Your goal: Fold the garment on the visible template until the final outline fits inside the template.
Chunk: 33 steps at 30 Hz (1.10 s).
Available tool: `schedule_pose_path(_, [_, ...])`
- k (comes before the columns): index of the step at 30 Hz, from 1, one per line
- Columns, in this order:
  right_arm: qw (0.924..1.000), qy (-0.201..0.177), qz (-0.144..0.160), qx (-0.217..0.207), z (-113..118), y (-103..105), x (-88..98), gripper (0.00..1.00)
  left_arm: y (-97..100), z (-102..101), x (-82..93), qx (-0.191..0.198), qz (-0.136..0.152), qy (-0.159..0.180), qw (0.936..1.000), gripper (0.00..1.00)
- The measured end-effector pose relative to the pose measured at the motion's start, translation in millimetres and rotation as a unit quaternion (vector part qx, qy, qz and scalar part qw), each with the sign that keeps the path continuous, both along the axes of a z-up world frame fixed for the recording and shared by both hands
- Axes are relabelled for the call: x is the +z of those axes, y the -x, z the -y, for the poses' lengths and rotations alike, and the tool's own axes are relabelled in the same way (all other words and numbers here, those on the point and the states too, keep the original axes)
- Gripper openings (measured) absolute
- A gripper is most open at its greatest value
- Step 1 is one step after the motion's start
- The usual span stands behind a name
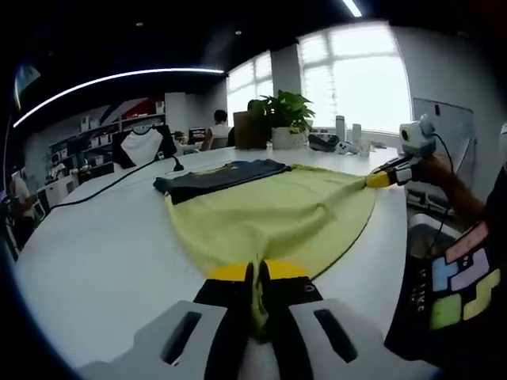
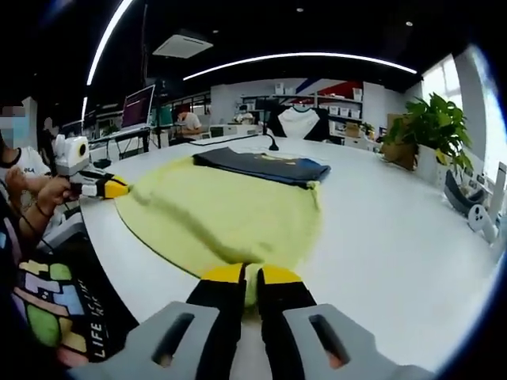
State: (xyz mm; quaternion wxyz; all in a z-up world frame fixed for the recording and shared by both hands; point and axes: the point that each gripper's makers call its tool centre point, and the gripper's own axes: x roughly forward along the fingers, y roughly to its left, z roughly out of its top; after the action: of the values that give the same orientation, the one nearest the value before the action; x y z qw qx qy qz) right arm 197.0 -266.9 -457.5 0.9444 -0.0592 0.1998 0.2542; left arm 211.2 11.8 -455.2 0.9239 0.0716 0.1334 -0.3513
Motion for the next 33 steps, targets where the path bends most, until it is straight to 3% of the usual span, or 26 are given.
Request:
schedule_pose_path(6, [0.9999,-0.004,0.005,-0.012,0,-1,0.6,0.01,-0.2,0,1.4,0.011,-0.004,0.015,0.9998,0.05])
schedule_pose_path(11, [0.9999,0.004,0.008,-0.008,0,0,1.0,0.01,-0.1,0,2.1,0.012,-0.002,0.004,0.9999,0.04])
schedule_pose_path(16, [0.9998,-0.011,-0.011,-0.012,3,2,2.2,0.01,0.7,0,10.1,0.011,-0.001,0.021,0.9997,0.04])
schedule_pose_path(25, [0.9994,-0.027,-0.003,-0.022,6,4,17.2,0.01,-0.4,1,24.9,0.011,0.014,0.035,0.9992,0.04])
schedule_pose_path(31, [0.9991,-0.024,0.029,-0.022,7,2,35.5,0.01,-3.1,0,38.8,0.023,0.024,0.054,0.998,0.04])
schedule_pose_path(33, [0.9978,-0.043,0.035,-0.036,9,-1,43.1,0.01,-3.1,0,45.2,0.025,0.036,0.053,0.9976,0.04])
